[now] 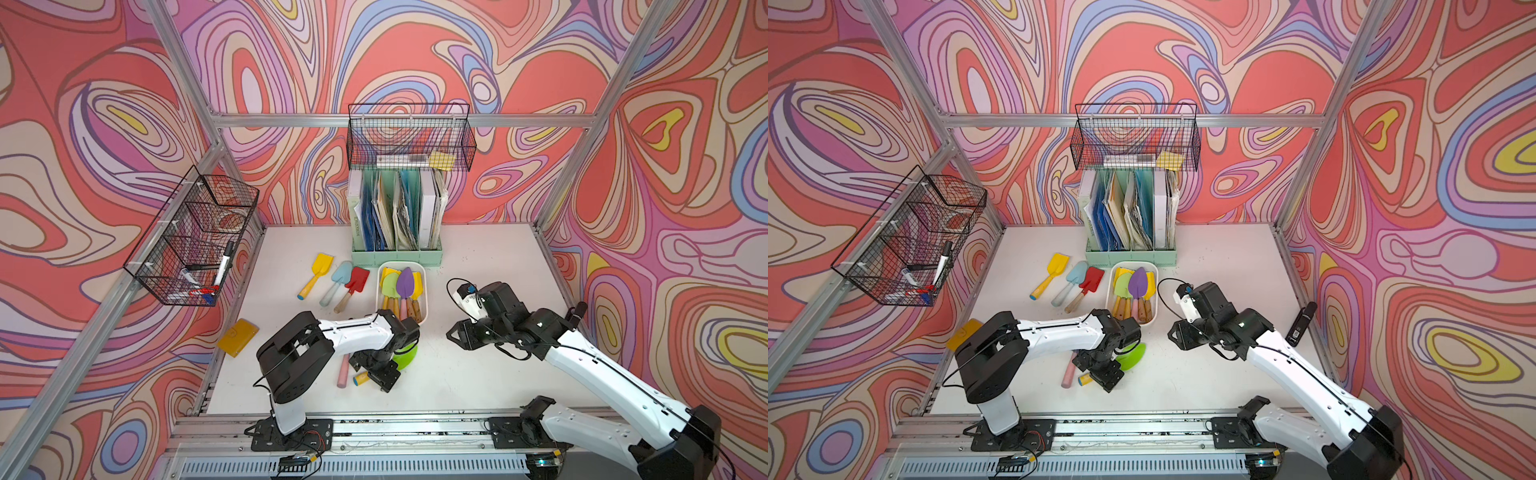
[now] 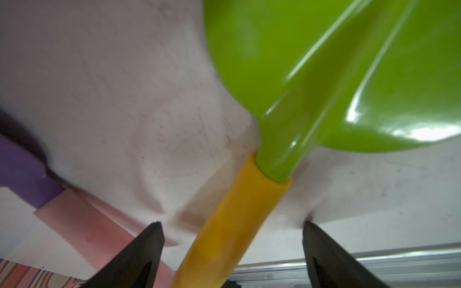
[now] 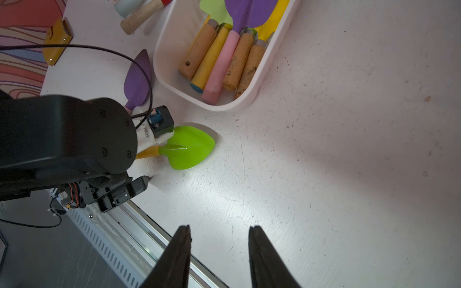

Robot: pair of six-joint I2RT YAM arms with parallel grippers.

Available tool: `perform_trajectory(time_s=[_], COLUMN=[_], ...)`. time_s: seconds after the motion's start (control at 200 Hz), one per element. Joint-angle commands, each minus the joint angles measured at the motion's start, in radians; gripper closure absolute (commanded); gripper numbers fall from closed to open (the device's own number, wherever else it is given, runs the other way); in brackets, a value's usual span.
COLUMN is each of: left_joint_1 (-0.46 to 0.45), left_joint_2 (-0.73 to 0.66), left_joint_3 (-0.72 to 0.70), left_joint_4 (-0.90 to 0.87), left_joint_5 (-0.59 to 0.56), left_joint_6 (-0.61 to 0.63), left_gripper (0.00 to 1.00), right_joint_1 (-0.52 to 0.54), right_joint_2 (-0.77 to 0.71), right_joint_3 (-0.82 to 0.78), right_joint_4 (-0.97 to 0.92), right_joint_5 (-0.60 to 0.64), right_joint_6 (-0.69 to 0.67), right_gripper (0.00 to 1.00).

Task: Put the shovel into the storage box
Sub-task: Pick up the shovel from the center of the board.

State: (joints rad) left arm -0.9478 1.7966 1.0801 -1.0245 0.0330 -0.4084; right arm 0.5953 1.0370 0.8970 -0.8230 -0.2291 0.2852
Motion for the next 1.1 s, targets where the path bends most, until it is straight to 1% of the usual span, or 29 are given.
perform_trajectory(time_s=[0.0, 0.085, 0.155, 0.235, 0.305, 0.426, 0.496, 0.631, 0.756, 0.866, 1.097], left_joint_1=[0.011, 0.011, 0.012, 0.011, 0.012, 0.011, 0.011, 0.011, 0.008, -0.008, -0.031], left_joint_2=[-0.002, -0.015, -0.023, -0.035, -0.045, -0.062, -0.068, -0.078, -0.105, -0.145, -0.29], left_joint_3=[-0.019, -0.027, -0.035, -0.047, -0.055, -0.068, -0.071, -0.069, -0.055, -0.033, -0.012], left_joint_4=[0.002, 0.006, 0.007, 0.011, 0.013, 0.015, 0.015, 0.02, 0.016, -0.009, -0.061], left_joint_5=[-0.006, 0.003, 0.011, 0.018, 0.019, 0.015, 0.016, 0.018, 0.02, 0.017, 0.021], left_joint_6=[-0.001, -0.01, -0.018, -0.024, -0.032, -0.042, -0.046, -0.054, -0.059, -0.065, -0.105], left_gripper=[0.11, 0.15, 0.22, 0.34, 0.49, 0.62, 0.67, 0.79, 0.86, 0.9, 0.93], right_joint_1=[0.0, -0.001, 0.0, -0.001, 0.0, 0.001, 0.001, -0.001, 0.001, 0.001, 0.0], right_joint_2=[-0.021, -0.023, -0.023, -0.022, -0.023, -0.024, -0.027, -0.033, -0.047, -0.062, -0.065], right_joint_3=[-0.014, -0.015, -0.015, -0.012, -0.01, -0.007, -0.005, -0.007, -0.013, -0.021, -0.035], right_joint_4=[0.001, -0.001, -0.002, -0.002, -0.003, -0.006, -0.008, -0.011, -0.011, -0.009, 0.013], right_joint_5=[0.001, 0.004, 0.004, 0.003, 0.005, 0.005, 0.005, 0.007, 0.019, 0.036, 0.042], right_joint_6=[0.009, 0.011, 0.012, 0.013, 0.014, 0.015, 0.015, 0.021, 0.039, 0.062, 0.104], right_gripper=[0.6, 0.6, 0.6, 0.6, 0.61, 0.61, 0.61, 0.61, 0.61, 0.61, 0.61])
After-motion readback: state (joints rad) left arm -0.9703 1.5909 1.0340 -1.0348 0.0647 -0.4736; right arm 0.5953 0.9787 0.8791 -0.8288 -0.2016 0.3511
